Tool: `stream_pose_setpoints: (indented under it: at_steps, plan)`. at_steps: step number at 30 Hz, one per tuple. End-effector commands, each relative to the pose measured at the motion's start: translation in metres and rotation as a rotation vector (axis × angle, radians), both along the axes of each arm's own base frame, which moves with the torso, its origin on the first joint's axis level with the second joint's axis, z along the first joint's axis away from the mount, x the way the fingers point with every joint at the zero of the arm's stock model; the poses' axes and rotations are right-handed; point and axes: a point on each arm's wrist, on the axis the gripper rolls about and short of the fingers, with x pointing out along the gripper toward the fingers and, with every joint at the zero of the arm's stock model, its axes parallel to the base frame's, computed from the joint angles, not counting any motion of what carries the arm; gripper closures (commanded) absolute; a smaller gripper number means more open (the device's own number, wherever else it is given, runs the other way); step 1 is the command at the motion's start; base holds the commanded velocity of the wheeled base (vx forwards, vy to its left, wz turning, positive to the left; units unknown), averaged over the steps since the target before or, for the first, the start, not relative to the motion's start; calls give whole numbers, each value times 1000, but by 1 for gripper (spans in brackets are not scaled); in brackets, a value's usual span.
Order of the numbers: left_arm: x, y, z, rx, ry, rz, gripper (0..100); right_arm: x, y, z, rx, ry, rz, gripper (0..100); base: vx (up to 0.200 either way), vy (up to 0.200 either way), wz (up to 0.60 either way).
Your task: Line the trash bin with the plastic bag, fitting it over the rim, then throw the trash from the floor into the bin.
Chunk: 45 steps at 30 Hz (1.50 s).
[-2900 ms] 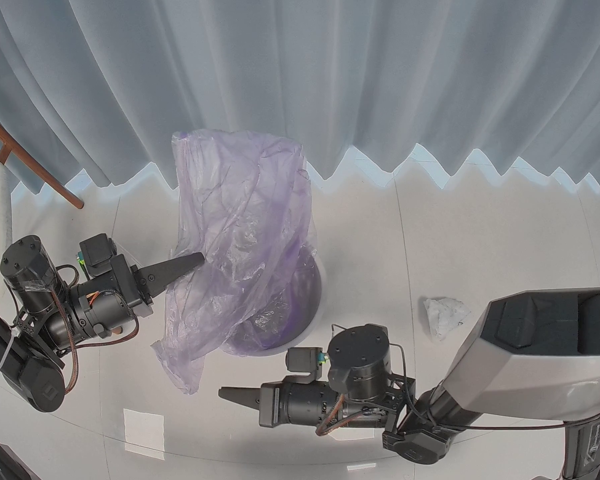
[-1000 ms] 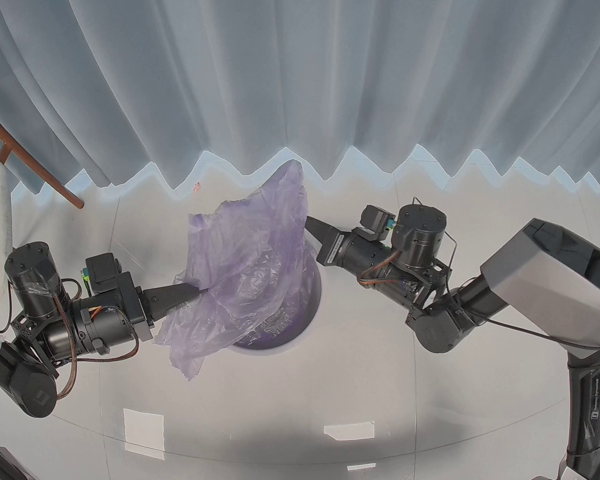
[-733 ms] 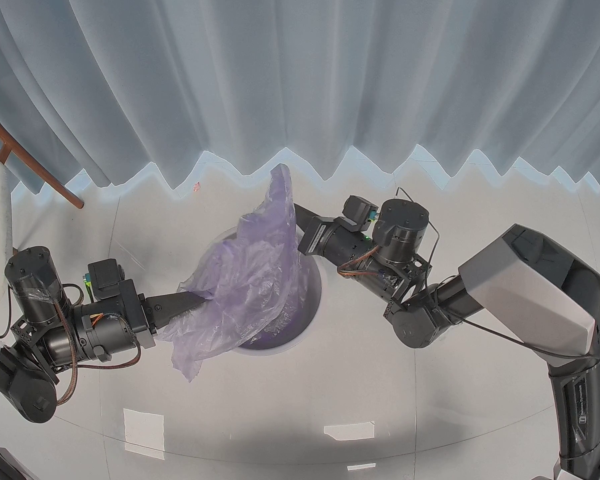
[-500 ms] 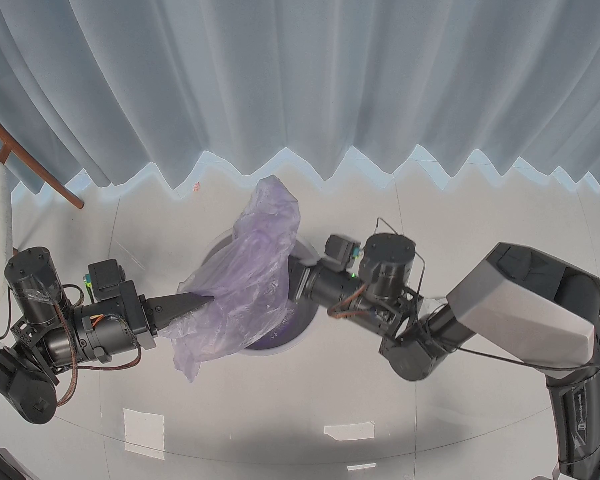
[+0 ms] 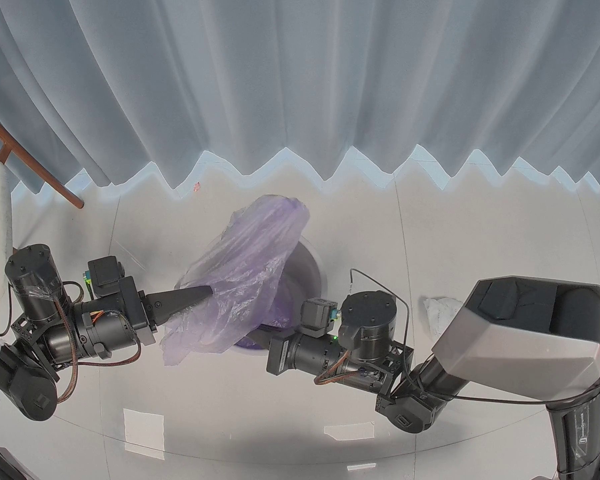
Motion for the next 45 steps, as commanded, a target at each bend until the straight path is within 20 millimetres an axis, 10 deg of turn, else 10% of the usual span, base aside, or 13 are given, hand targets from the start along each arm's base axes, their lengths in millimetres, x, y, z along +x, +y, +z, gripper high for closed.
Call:
stream_pose_setpoints:
  at_steps: [1, 18, 45]
  plan:
    - [6, 2, -1, 0, 3, 15, 100, 8, -12, 18, 25, -26, -52, 100, 0, 0, 0]
    - [31, -28, -2, 99, 25, 259, 100, -55, -114, 110, 143, 110, -229, 100, 0, 0, 0]
    - [31, -42, 9, 389, -90, 265, 100, -90, -125, 111, 148, 188, -232, 100, 0, 0, 0]
